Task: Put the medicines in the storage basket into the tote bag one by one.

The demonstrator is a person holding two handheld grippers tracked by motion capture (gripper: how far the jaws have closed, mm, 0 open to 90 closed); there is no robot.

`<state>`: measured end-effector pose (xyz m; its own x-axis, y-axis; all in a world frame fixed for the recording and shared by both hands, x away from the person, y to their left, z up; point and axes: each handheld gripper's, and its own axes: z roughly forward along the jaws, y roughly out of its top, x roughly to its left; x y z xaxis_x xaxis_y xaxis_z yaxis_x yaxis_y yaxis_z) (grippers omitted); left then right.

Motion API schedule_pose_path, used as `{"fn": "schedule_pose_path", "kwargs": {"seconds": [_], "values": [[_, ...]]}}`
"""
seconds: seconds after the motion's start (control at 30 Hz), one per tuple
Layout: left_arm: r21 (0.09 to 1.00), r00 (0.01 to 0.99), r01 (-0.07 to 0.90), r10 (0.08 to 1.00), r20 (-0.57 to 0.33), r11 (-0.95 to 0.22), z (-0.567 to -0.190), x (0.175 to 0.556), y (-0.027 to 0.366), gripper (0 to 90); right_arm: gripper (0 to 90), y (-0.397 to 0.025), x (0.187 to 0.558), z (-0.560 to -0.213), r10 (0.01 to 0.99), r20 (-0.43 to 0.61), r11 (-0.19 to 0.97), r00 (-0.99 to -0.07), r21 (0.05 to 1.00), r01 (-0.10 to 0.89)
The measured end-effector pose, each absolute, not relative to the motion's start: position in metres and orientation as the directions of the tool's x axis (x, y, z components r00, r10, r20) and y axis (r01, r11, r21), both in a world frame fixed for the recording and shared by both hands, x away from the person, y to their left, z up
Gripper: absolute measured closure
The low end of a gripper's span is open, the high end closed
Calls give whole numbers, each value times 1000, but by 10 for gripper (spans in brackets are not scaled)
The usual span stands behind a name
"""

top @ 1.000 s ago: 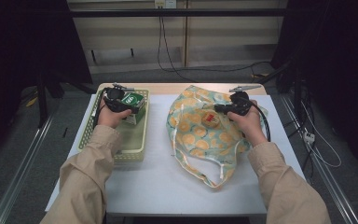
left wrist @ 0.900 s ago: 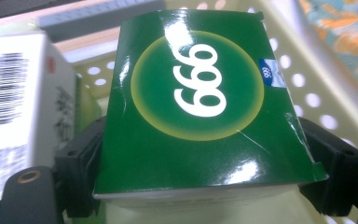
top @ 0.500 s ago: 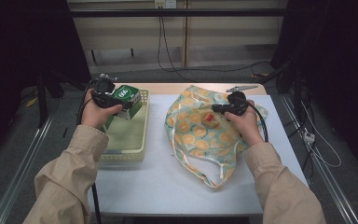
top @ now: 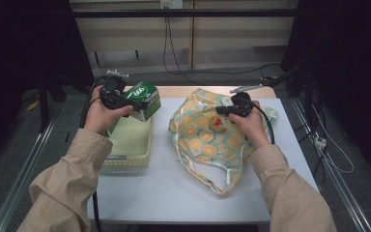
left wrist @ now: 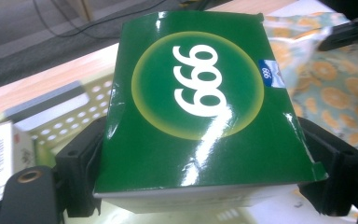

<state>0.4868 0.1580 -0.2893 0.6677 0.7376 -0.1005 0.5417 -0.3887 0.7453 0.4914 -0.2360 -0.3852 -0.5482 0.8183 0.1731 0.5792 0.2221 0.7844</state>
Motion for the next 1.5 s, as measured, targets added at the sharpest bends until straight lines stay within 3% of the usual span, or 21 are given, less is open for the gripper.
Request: {"fn": "schedule_pose_path", "kwargs": {"seconds": [0.6,1.2,1.5], "values": [[755,806,452,580,-117,-476,-288,459,102,159,899,-230,492,-386,815,168,233,-555,781,579],[747,878,414,446,-176,-520,-326,436,38,158,898,-232,492,-387,810,173,232,-560,783,577],[715,885,409,437,-160,-567,-356,437,7,158,898,-233,490,-384,807,170,235,-565,786,572]]}}
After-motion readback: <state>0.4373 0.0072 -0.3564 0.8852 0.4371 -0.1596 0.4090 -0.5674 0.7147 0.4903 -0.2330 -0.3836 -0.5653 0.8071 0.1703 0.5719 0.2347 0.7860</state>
